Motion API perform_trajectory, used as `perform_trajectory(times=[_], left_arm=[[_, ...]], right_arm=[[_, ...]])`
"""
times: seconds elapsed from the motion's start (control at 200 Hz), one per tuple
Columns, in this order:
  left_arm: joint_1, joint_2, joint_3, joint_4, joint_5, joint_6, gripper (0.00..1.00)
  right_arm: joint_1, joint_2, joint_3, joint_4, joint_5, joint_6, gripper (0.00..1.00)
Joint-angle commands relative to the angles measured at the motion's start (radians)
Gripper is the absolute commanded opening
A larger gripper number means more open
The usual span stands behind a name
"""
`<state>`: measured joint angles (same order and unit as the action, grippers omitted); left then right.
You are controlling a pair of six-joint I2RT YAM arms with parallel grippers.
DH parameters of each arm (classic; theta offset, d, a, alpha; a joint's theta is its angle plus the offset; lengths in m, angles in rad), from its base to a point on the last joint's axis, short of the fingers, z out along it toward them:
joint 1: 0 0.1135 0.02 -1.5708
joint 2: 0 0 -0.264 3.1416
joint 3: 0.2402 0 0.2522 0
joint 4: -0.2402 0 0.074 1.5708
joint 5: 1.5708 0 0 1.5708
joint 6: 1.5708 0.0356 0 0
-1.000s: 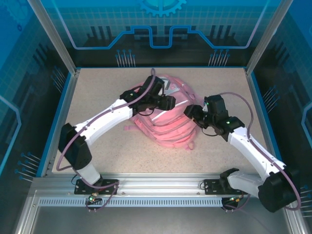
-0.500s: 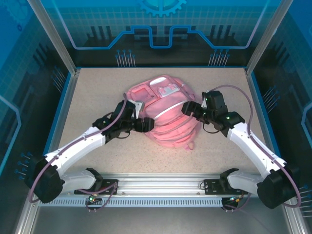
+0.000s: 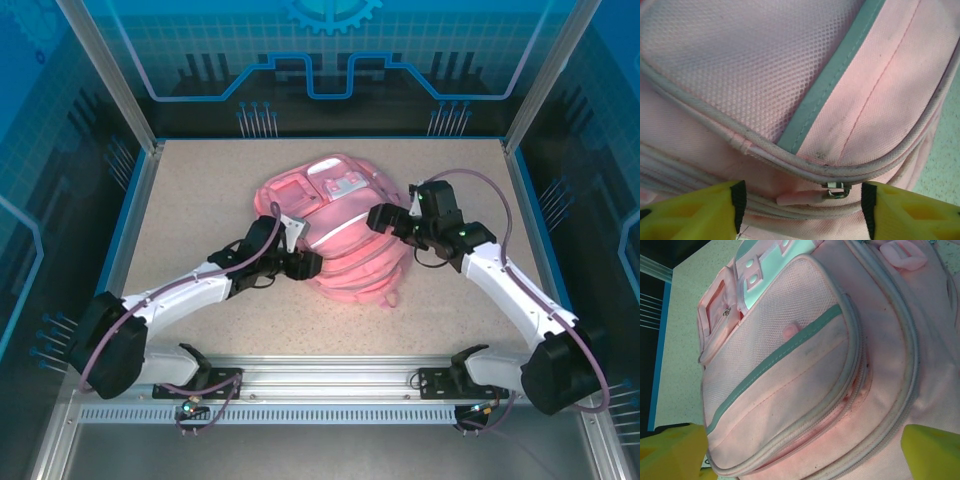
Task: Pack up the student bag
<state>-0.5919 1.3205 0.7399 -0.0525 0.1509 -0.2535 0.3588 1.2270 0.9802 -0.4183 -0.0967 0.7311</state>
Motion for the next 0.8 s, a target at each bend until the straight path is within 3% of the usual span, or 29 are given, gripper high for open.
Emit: perform_trajectory(times=[0.0,0.235,0.46,0.69,0.795], left_arm=[[-0.002,0.006,0.007,0.076,0.08,0.056,0.61],[-0.003,0.012,-0.014,0.083,0.047,0.082,0.44],[-0.003,0.02,-0.021,0.095,0.063,0.111,0.37],[-0.002,0.026,-0.028,0.068,0.062,0.183,0.29],[-0.003,0.026,-0.022,0.057,0.063,0.214,0.28]], right_arm=[[-0.017,0.01,0.039,0.002,-0.051,-0.033,1.0],[-0.053,0.044,0.043,-0.048,-0.013,-0.035,0.99],[-0.145,0.067,0.067,-0.117,0.011,-0.077,0.98],[-0.252,0.149,0.071,-0.125,-0.141,-0.137,0.98],[-0.266,0.209,0.099,-0.127,-0.213,-0.178,0.92]])
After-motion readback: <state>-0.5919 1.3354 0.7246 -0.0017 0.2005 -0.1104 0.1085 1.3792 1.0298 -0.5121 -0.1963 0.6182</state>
